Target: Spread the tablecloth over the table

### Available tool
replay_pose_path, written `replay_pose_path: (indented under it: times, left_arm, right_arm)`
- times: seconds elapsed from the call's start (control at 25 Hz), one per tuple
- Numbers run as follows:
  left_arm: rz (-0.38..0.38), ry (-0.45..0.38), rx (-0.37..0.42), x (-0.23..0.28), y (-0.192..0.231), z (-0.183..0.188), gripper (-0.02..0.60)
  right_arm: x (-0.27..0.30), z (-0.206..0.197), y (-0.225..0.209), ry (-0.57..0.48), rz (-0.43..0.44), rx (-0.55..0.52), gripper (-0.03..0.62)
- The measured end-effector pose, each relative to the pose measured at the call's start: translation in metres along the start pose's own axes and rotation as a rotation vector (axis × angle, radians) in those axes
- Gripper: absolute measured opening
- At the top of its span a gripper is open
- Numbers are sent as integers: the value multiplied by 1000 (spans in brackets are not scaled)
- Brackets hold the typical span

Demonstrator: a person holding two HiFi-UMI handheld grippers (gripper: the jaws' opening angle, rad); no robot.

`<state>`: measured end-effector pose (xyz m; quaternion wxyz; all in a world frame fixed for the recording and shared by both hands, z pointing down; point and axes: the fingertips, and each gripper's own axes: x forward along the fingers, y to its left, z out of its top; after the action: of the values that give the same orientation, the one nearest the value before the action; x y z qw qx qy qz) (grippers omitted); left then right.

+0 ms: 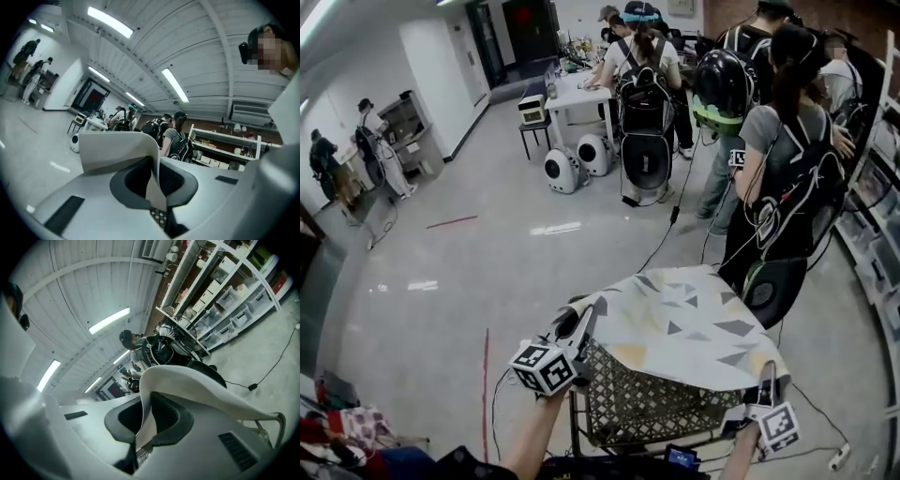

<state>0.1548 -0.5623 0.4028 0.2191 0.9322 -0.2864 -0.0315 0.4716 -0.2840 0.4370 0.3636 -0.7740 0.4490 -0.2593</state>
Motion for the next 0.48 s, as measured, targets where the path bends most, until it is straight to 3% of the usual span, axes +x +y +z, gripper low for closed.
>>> replay_pose_path:
  times: [0.08,0.16,0.36,0.48]
  left_arm:
    - [30,22,-34,-28,6,-24,28]
    - [45,60,-7,-72,14,-37,28]
    - [27,150,36,-240,11,-57,28]
    - [53,217,121,-275,17,-88,29]
  right_arm:
    - [-23,-15,-21,54,-89,-21,23]
    - [-57,-40,-19,99,-142,-54,23]
    - [-211,-110,26,155,-168,-105,21]
    - [-234,-138,15,215,-188,-133,20]
